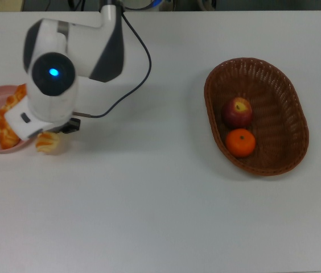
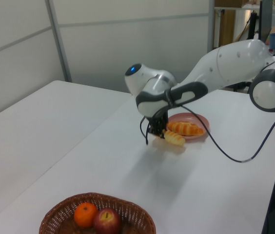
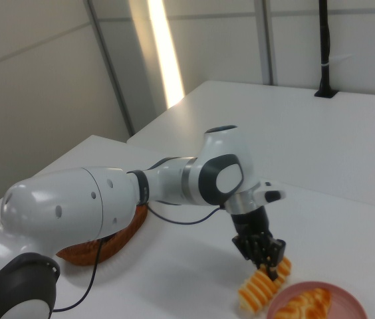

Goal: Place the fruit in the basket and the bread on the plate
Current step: 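Place the striped roll on the pink plate and lift the gripper away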

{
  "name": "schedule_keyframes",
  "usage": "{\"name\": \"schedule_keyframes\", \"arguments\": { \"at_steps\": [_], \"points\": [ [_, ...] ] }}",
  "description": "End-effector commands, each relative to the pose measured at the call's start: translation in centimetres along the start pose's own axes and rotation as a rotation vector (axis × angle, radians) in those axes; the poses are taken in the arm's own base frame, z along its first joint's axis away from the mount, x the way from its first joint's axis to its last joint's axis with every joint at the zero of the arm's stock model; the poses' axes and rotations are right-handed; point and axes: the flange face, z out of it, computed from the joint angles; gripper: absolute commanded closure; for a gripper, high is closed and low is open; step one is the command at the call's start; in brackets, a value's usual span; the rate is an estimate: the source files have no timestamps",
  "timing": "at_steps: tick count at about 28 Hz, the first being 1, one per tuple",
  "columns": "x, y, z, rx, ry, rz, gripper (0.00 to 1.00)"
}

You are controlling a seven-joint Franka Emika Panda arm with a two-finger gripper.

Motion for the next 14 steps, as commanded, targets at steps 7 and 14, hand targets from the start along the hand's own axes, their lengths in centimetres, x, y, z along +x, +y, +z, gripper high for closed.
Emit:
{"name": "schedule_keyframes", "arguments": {
  "at_steps": [7, 14],
  "points": [
    [-3.6, 11.5, -4.4, 0.085, 0.075, 0.184, 1.0],
    [-4.6, 15.5, -2.3, 0.046, 0.055, 0.204, 1.0]
  ]
}}
